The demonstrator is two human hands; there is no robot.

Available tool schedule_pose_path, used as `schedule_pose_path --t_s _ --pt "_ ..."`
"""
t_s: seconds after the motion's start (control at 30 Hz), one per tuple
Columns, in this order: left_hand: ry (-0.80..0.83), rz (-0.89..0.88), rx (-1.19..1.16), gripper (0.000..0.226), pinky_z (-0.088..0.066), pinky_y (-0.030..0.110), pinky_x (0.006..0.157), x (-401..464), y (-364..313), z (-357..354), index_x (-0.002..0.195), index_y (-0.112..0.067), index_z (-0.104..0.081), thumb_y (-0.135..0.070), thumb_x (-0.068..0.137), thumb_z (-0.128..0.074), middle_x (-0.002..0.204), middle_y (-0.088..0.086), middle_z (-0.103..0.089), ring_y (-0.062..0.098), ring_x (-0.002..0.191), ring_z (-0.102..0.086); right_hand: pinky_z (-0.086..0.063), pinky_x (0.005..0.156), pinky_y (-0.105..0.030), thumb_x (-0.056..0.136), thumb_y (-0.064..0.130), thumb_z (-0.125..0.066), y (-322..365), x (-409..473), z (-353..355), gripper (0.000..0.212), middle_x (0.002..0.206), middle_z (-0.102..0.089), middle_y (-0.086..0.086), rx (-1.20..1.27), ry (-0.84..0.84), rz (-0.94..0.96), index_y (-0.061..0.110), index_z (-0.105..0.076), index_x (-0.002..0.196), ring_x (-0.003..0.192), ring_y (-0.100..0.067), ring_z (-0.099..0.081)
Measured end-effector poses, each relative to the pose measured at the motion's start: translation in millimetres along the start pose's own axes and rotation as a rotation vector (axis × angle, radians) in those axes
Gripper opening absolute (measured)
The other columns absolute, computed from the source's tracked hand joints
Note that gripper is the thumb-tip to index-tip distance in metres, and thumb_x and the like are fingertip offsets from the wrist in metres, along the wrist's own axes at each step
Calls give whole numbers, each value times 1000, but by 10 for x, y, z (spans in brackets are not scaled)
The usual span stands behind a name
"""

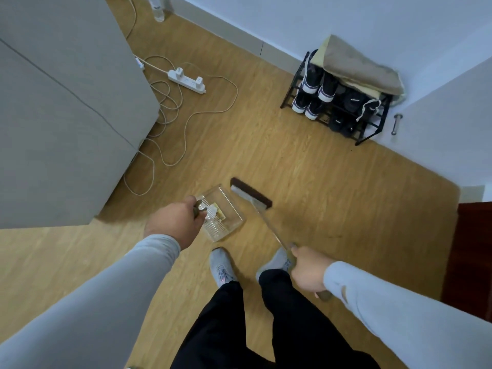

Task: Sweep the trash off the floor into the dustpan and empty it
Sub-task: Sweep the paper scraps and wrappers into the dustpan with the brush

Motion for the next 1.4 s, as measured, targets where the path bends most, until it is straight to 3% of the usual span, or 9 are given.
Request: schedule_pose_path --t_s 0.1,0.2,0.43,0.67,0.8,0.93,1.17,1.27,1.4 --pt "-4 8 -8 27 -53 32 57 -3 10 -9 98 -26 -53 -51 98 -44 73 -6 -61 20 66 -61 -52 62 -30 95 14 -48 -114 -197 -75 61 101 -68 -11 172 107 35 21 -35 155 72 -22 -62" --pt "-13 6 -17 28 -54 33 59 -33 15 -13 100 -26 -55 -52 98 -44 76 -5 -62 22 69 -62 -38 40 -24 99 17 -54 -425 -404 177 63 70 -55 -3 417 116 41 33 -32 157 44 -9 -43" --pt "2 76 -63 27 -50 31 57 -399 308 14 101 -30 -56 -54 96 -47 78 -8 -62 17 69 -59 -34 41 -25 102 16 -54 -852 -694 474 55 66 -50 -2 613 15 34 29 -40 153 46 -8 -40" --pt "-60 239 -130 32 -43 30 54 -838 783 -48 79 -26 -47 -53 95 -53 72 -5 -60 16 64 -57 -35 40 -22 95 10 -49 -293 -209 455 57 66 -51 -9 443 -202 127 18 -44 151 40 -15 -42" --pt "-53 347 -172 32 -54 35 63 -854 973 -233 82 -25 -52 -55 94 -51 74 -2 -61 21 68 -60 -47 53 -30 88 13 -45 274 268 452 61 83 -66 -11 263 -273 162 24 -47 148 60 -28 -59" --pt "-85 329 -169 31 -53 33 61 -779 1071 -286 86 -24 -53 -54 95 -50 74 -3 -60 21 68 -59 -51 71 -32 91 13 -44 599 484 236 60 107 -62 -5 -95 -321 134 29 -42 149 88 -30 -64" --pt "-90 289 -194 29 -51 33 61 -727 1051 -308 91 -24 -52 -53 95 -50 73 -2 -59 26 70 -61 -53 96 -40 93 9 -31 -34 138 -385 77 139 -59 -6 -445 -217 49 37 -7 162 116 -29 -64" --pt "-84 274 -200 30 -53 35 65 -734 1077 -279 91 -24 -52 -53 95 -49 76 0 -61 28 73 -61 -51 100 -36 97 8 -32 -333 -142 -477 75 145 -55 -3 -463 -201 18 39 -9 161 119 -25 -62" --pt "-60 258 -223 27 -50 32 62 -764 1035 -279 94 -25 -52 -51 96 -49 76 -1 -60 27 73 -60 -52 98 -30 103 20 -45 -569 -465 -406 63 143 -57 3 -191 -167 15 38 -25 160 117 -18 -63"
Point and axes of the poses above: each hand's wrist, its own x-axis towards the middle knuckle, its own z-axis out of the back of the hand, y = z × x, the point moved 5 cm from there along x, towards the middle knuckle
